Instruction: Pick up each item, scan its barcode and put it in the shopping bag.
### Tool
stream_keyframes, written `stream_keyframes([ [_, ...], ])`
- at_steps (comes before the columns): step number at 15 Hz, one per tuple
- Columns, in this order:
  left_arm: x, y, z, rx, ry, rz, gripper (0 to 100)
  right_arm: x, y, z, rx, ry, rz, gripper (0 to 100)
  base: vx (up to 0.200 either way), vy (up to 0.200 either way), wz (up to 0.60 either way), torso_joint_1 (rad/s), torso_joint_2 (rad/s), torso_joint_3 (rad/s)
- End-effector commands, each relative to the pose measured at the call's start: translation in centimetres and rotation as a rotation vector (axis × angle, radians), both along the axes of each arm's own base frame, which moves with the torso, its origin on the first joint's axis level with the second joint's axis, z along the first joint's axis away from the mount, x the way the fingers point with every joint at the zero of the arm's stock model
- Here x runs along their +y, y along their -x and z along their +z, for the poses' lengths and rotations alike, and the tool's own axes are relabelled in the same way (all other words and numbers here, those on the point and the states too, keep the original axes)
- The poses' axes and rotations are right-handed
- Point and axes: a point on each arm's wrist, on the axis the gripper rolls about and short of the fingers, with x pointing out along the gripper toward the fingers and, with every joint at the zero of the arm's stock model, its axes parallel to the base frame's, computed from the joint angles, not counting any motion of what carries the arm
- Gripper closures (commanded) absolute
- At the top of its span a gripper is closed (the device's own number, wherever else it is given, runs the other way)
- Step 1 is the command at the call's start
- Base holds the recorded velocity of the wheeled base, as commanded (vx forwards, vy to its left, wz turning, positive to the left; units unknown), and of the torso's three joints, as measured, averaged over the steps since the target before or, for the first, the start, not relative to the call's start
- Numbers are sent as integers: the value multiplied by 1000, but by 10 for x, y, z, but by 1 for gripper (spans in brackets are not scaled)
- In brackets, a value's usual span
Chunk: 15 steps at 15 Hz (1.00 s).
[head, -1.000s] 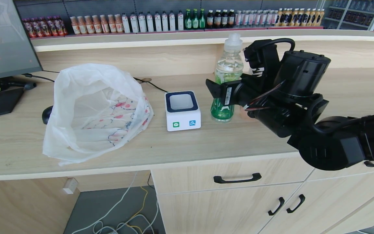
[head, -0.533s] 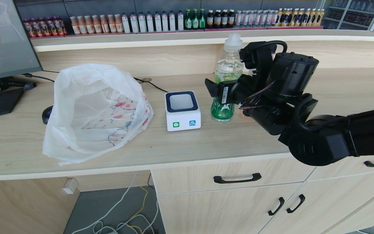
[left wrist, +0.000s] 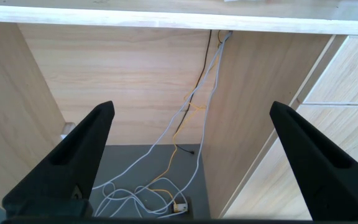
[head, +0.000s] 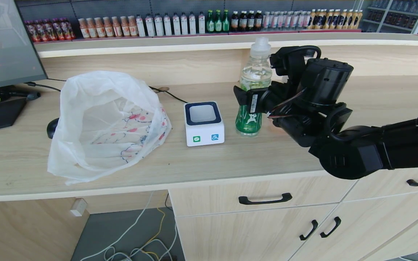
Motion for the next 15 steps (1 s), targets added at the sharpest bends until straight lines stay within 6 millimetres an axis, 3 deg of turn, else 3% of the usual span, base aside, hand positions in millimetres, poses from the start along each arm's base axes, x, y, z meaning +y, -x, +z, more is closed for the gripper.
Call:
stream_keyframes([
  [1,0,0,0,-1,0,0,0,0,-1,1,-6,-4,-3,0,0,0,0,0,0,0],
  [15,0,0,0,-1,0,0,0,19,-6,3,-24,-24,-23,0,0,0,0,0,0,0],
])
